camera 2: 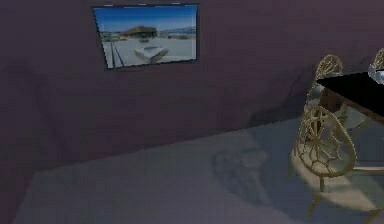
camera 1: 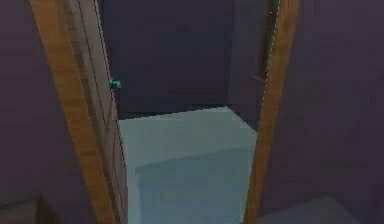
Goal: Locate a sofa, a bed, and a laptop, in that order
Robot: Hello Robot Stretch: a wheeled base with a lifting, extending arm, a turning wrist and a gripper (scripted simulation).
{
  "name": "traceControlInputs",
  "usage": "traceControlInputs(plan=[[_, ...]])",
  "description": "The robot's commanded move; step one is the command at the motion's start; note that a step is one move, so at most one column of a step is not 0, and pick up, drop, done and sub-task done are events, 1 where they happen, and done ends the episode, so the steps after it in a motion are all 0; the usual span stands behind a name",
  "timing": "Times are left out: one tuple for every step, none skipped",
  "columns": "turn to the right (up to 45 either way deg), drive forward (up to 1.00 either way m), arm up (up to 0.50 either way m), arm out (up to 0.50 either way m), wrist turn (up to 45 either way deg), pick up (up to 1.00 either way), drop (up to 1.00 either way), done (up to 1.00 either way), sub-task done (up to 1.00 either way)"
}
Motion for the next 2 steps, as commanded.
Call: traceControlInputs(plan=[[0.0, 1.0, 0.0, 0.0, 0.0, 0.0, 0.0, 0.0, 0.0], [0.0, 0.55, 0.0, 0.0, 0.0, 0.0, 0.0, 0.0, 0.0]])
